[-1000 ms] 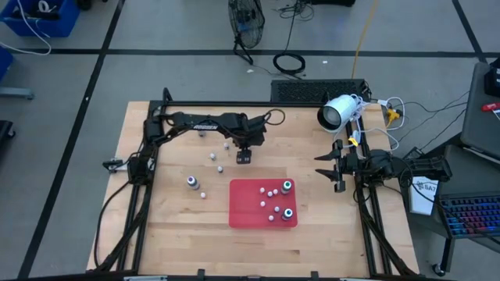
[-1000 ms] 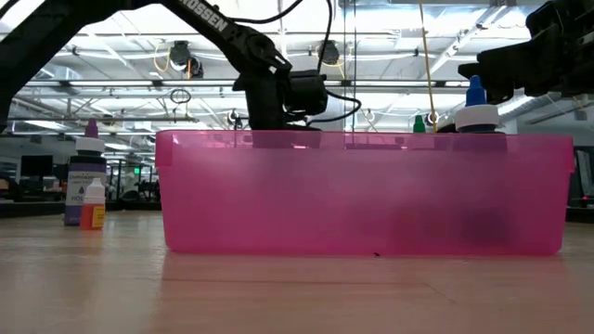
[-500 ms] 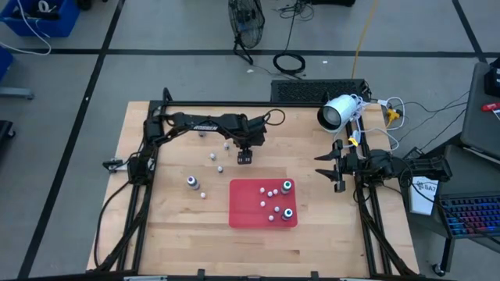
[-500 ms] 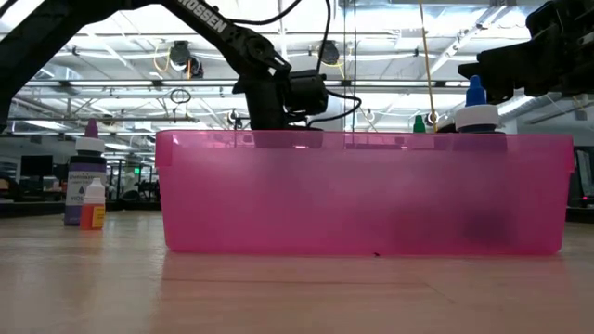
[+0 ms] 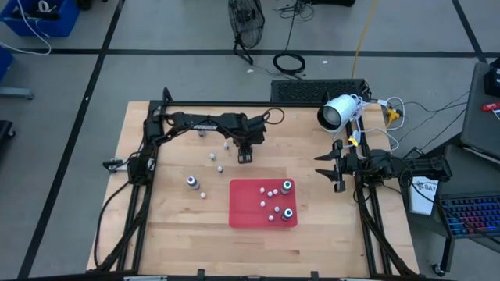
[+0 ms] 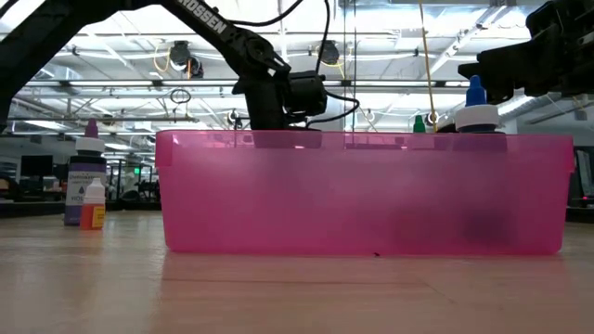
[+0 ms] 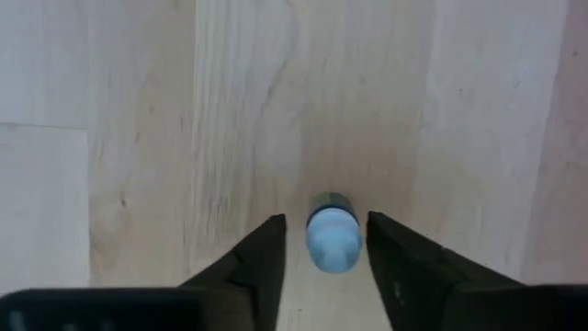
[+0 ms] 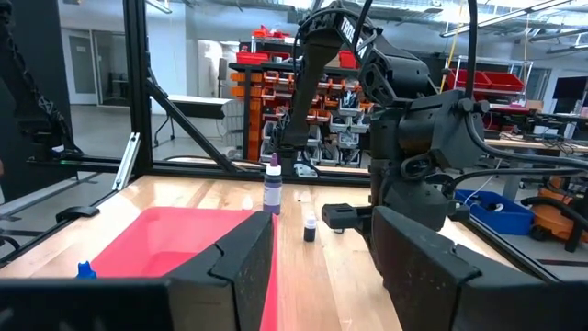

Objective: Pick & Place food coloring
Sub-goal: Put the small black food coloring bottle into the red bin

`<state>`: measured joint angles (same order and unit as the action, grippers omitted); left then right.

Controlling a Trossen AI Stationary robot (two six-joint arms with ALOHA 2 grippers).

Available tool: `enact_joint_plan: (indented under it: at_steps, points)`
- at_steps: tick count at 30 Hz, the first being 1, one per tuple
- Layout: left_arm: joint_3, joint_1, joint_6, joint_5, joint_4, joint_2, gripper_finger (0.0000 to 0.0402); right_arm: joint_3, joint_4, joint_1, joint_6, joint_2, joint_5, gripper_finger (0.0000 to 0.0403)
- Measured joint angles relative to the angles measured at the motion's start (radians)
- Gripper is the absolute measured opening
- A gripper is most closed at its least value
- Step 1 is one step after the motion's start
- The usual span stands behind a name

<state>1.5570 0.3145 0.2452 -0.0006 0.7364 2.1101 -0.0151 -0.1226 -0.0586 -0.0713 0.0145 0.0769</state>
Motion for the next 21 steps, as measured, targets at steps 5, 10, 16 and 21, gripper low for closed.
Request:
enact_joint_plan:
  at_steps: [5,10,16,21]
  points:
    - [0.000,-0.001,0.008,0.000,0.000,0.000,0.0101,0.000,0.000,0.000,0.000,0.000,0.000,0.0175]
    - [0.000,0.000,0.021,0.000,-0.001,0.000,0.0071,0.000,0.000,0.000,0.000,0.000,0.000,0.0178]
    - [0.003,-0.015,0.048,-0.026,0.039,-0.024,0.0069,0.000,0.000,0.000,0.000,0.000,0.000,0.0174]
    - [0.032,-0.076,0.013,-0.083,0.131,-0.135,0.0069,0.000,0.000,0.000,0.000,0.000,0.000,0.0177]
